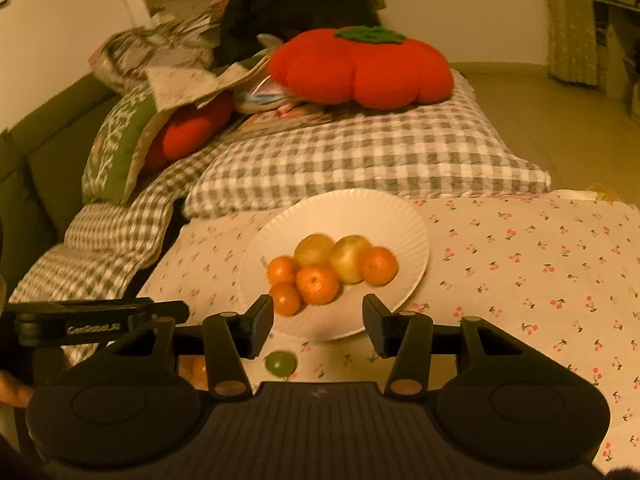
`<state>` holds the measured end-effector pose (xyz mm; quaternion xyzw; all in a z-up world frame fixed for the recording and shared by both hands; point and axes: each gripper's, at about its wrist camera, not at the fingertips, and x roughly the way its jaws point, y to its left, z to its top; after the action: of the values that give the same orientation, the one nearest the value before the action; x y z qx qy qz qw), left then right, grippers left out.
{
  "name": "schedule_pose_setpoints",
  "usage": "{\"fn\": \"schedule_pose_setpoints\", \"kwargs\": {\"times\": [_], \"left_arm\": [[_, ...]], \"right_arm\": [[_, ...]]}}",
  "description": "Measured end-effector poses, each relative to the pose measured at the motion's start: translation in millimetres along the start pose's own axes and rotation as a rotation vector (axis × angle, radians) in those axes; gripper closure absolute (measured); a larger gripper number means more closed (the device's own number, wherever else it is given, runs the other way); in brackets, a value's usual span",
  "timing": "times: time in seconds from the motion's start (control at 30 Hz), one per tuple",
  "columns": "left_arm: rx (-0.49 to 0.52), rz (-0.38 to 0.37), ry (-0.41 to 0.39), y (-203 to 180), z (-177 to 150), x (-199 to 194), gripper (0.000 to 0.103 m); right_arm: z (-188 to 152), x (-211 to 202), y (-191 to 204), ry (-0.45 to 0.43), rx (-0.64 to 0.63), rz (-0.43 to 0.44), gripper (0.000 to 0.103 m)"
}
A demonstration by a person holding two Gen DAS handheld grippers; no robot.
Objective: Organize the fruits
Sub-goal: 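Withdraw both grippers from the plate back toward the remaining fruits, then grasp a dark orange fruit with the left gripper while the right gripper reaches toward a small fruit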
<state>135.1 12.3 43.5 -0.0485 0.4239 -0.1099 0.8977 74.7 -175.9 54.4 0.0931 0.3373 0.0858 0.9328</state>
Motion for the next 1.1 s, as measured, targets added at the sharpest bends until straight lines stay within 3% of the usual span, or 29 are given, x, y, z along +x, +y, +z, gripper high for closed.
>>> {"fn": "schedule_pose_setpoints", "kwargs": {"times": [0.27, 0.4, 0.53, 0.67, 0.9, 1.0, 1.1], "left_arm": [[-0.021, 0.035, 0.051, 14, -9, 0, 0.047], [-0.032, 0.044, 0.086, 17, -14, 5, 0.043], [-0.042, 0.049, 0.107, 19, -17, 9, 0.028], [-0.041, 0.079, 0.123, 22, -21, 13, 0.027], [-0.07, 0.095, 0.154, 29, -24, 25, 0.027], [-0.113, 0.094, 0.158, 36, -23, 31, 0.027], [-0.169, 0.094, 0.15, 46, -23, 34, 0.028]], "right_arm": [[-10, 5, 16, 0.064, -0.074, 0.002, 0.034], [-16, 10, 23, 0.1, -0.099, -0.001, 0.029], [-21, 15, 28, 0.127, -0.117, -0.002, 0.023], [-26, 22, 33, 0.165, -0.145, -0.004, 0.018], [-40, 39, 38, 0.261, -0.136, 0.004, 0.018], [-41, 41, 37, 0.268, -0.129, -0.011, 0.023], [-41, 42, 32, 0.275, -0.103, -0.029, 0.035]]}}
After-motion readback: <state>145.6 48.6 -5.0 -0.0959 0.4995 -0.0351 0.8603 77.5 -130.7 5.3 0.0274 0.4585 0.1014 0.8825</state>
